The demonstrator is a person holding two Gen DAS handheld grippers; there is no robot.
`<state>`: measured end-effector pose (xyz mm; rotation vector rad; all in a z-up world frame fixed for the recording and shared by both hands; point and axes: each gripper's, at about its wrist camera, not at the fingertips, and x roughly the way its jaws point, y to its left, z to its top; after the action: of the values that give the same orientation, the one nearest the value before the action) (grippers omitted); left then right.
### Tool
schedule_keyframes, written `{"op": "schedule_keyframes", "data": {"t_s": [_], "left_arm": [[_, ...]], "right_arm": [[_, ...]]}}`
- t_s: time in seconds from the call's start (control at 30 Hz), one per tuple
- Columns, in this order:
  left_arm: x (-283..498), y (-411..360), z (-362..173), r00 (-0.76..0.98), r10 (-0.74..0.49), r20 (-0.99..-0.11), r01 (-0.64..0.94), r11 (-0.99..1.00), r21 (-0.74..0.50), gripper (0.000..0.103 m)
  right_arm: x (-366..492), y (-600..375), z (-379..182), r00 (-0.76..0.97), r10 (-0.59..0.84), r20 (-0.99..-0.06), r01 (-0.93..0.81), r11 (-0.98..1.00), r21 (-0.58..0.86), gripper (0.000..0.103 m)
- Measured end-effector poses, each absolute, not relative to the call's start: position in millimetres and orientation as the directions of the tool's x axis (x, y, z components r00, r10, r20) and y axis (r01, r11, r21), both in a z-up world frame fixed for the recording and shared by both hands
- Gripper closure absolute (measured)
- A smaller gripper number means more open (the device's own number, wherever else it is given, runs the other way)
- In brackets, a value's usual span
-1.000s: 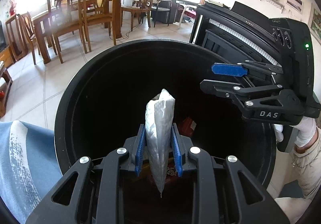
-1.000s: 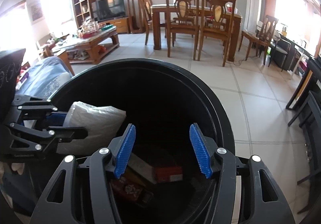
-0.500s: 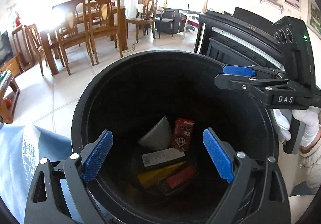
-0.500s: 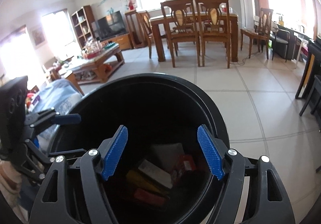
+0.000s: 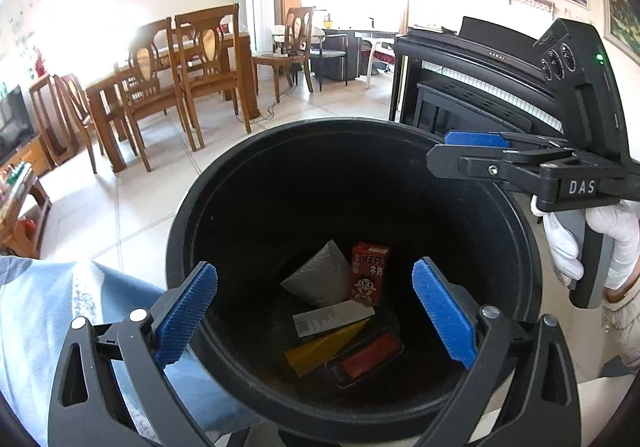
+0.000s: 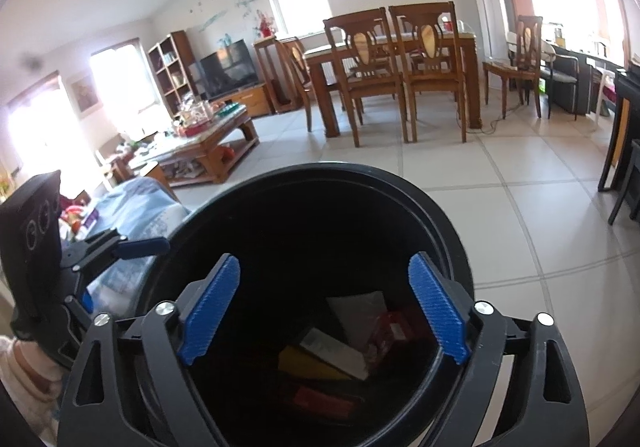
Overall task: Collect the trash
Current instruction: 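Move both tools back over the table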
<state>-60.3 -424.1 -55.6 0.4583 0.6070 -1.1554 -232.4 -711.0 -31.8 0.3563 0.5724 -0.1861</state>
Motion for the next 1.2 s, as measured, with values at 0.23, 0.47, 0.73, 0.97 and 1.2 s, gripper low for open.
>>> {"op": "schedule_keyframes", "data": {"t_s": [0.23,0.47,0.73,0.97,1.2], "left_arm": [[-68.2,-400.3,-46.4,0.306,-0.696,-0.650,0.928,0.370,0.040,0.005],[-63.3,-365.8,-33.2,0.341,-0.688,-0.640,0.900,0.436,0.011,0.005],[-42.9,-302.6,-14.1,0.399,-0.690,-0.604,0.844,0.533,-0.052,0.005],[-23.0,-240.6,-5.2,0.480,-0.660,-0.578,0.773,0.630,-0.077,0.005],[-10.4,-179.8,-1.1,0.551,-0.626,-0.552,0.704,0.703,-0.095,0.005]], "right_arm": [[-227.1,-693.8,-23.3,0.830,-0.019,-0.557,0.239,0.915,0.326,0.005],[-212.1,-672.2,-12.3,0.823,0.013,-0.568,0.214,0.919,0.331,0.005],[-184.7,-624.3,7.2,0.818,0.071,-0.571,0.133,0.942,0.307,0.005],[-145.4,-549.9,25.7,0.798,0.161,-0.581,0.000,0.964,0.267,0.005],[-107.5,-479.0,34.6,0.776,0.225,-0.590,-0.106,0.968,0.229,0.005]]}}
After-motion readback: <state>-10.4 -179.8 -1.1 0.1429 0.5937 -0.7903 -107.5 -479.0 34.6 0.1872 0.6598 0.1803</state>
